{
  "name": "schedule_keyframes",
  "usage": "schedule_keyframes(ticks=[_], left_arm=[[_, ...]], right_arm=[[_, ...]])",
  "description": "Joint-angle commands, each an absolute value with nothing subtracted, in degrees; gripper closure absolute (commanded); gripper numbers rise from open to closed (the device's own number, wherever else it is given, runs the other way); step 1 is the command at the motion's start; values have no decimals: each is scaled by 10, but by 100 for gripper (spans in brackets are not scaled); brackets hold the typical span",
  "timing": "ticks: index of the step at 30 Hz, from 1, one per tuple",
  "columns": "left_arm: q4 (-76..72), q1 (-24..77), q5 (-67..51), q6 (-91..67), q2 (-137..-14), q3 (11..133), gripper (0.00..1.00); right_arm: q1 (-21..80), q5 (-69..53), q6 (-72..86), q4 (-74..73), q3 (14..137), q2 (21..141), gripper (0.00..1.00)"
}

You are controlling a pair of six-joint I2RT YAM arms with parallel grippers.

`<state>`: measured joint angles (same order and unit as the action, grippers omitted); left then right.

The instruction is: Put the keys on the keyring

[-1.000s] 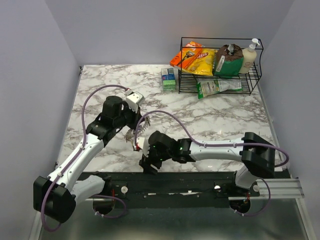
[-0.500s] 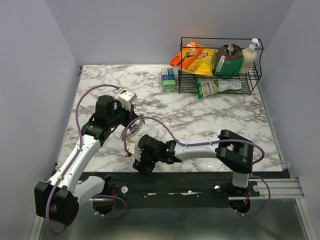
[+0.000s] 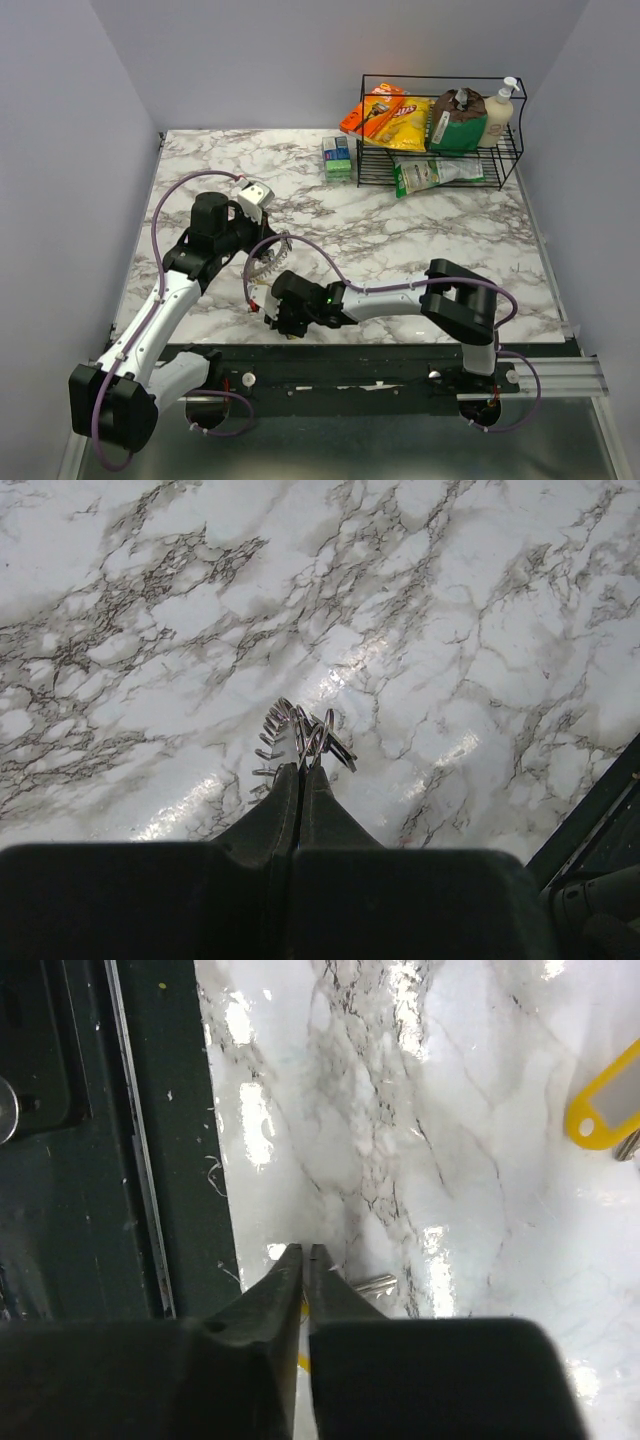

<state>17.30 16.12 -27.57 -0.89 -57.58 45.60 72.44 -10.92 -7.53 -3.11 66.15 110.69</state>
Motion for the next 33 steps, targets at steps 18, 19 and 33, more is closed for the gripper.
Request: schedule_keyframes(ticks=[18,19,33], left_arm=[[151,157,-303,-8,-565,450,100],[152,156,-303,-8,-564,451,100],[150,156,-306,-10,-565,450,100]], right_arm=[[727,-70,-45,-5,579,997,61],[727,-82,-43,-5,584,1005,59],[726,-108,-59,-8,596,1062,61]])
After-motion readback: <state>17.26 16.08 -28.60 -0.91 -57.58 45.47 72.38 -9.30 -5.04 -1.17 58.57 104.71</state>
